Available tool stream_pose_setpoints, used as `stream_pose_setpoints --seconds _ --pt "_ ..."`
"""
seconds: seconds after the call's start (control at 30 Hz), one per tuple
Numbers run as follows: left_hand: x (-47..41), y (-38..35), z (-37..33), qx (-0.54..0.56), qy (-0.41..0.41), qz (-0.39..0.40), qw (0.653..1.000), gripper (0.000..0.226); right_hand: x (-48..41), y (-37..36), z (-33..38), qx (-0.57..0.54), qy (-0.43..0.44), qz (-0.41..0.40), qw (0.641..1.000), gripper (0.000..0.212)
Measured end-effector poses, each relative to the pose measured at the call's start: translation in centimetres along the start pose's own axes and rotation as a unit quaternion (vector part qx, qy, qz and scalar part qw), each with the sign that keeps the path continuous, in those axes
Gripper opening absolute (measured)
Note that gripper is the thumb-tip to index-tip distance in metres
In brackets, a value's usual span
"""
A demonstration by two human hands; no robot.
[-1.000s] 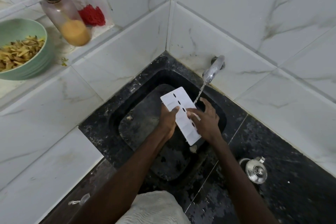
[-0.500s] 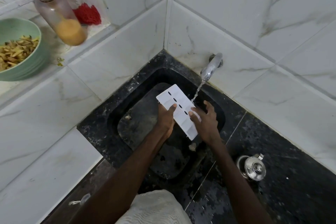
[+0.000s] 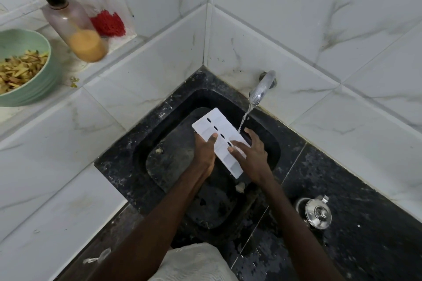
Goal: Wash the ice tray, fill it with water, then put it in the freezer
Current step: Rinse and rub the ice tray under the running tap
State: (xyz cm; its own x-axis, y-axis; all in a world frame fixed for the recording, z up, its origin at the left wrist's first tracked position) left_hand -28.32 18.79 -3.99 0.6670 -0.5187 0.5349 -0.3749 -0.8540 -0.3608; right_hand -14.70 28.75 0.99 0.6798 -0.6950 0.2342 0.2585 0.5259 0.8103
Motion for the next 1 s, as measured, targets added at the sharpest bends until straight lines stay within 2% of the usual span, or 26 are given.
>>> stream_pose_setpoints --seconds 0.1,0.2,0.27,0.33,0.43,0.5,0.63,0.73,0.83,1.0 --pt "0.3 -0.8 0.2 0.005 -0.002 0.014 1.0 0.057 -0.3 1.2 -1.0 0.007 -0.028 -0.047 0.999 0.038" --pt "0.3 -0.9 0.1 0.022 -0.001 0.006 1.0 0.061 -0.8 0.3 0.4 0.011 -0.037 0.008 0.999 0.053" --pt "0.0 -0.1 -0.1 0.027 -0.008 -0.007 1.0 0.057 -0.4 -0.4 1.2 -0.01 -0.011 0.039 0.999 0.052" --pt "0.1 0.5 0.0 0.033 -0.015 -0.009 0.999 0.056 0.5 0.0 0.6 -0.04 -0.009 0.008 0.999 0.043" --pt "0.4 0.6 -0.3 0.041 -0.018 -0.018 0.999 0.058 1.2 1.2 -1.3 -0.057 -0.05 -0.065 0.995 0.035" --pt "0.1 0.6 -0.6 0.054 -0.023 -0.028 0.998 0.056 0.9 0.9 -1.6 -0.039 -0.062 -0.055 0.996 0.041" --pt "-0.5 0.9 -1.0 0.081 -0.015 -0.038 0.996 0.052 0.7 -0.8 0.2 -0.014 -0.034 -0.003 0.999 0.056" --pt "-0.6 1.4 -1.6 0.066 -0.014 -0.053 0.996 0.048 0.9 -0.6 0.5 -0.018 -0.017 -0.014 1.0 0.048" --pt "-0.6 1.7 -1.7 0.068 -0.015 -0.056 0.996 0.048 0.6 0.2 -0.2 0.006 -0.017 -0.058 0.998 0.04" --pt "-0.4 1.1 -1.1 0.089 0.001 -0.047 0.995 0.048 -0.2 -0.8 0.9 0.021 -0.037 -0.035 0.999 0.06"
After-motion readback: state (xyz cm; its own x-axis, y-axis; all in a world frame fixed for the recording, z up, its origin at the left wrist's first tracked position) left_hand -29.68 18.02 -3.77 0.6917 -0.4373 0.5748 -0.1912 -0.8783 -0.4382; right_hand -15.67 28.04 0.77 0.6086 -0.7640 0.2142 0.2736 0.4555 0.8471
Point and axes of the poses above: each hand's wrist, its own x-axis away from the middle knuckle, its own y-axis out of the back of the hand, z = x × y, the point moved 7 cm from there along -x, towards the middle knuckle, and after that the axes turned 2 degrees about -z, right-handed, at the moved point
